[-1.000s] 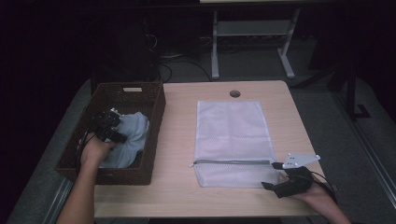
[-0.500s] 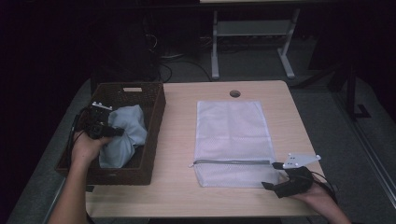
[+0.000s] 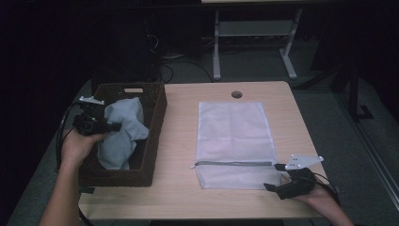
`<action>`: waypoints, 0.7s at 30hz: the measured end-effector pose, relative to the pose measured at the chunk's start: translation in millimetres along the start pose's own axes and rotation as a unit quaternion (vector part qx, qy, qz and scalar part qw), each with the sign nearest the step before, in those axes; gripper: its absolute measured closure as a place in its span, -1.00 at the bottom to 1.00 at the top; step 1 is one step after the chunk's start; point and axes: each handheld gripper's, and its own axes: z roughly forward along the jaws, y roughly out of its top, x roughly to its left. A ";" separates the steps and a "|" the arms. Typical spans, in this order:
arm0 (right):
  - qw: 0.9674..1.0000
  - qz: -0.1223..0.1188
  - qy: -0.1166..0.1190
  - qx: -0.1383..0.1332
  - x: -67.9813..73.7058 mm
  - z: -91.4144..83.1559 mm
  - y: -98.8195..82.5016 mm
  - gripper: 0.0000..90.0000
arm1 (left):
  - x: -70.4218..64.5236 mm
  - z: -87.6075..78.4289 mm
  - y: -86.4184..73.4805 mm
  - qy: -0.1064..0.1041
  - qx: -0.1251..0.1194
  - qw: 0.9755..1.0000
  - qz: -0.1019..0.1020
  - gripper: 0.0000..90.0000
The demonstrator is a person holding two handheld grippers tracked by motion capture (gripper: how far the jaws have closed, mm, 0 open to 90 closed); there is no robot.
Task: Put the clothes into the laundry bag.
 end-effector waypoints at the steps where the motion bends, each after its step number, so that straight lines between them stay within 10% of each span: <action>1: 1.000 0.000 0.000 0.000 0.1 0.0 0.0 -0.71 | -0.9 -1.5 1.0 0.000 -0.001 1.000 0.001 0.55; 21: 1.000 0.004 -0.001 -0.003 -0.9 -0.4 -0.1 -0.71 | -24.6 -65.0 41.1 -0.029 -0.053 0.998 0.030 0.56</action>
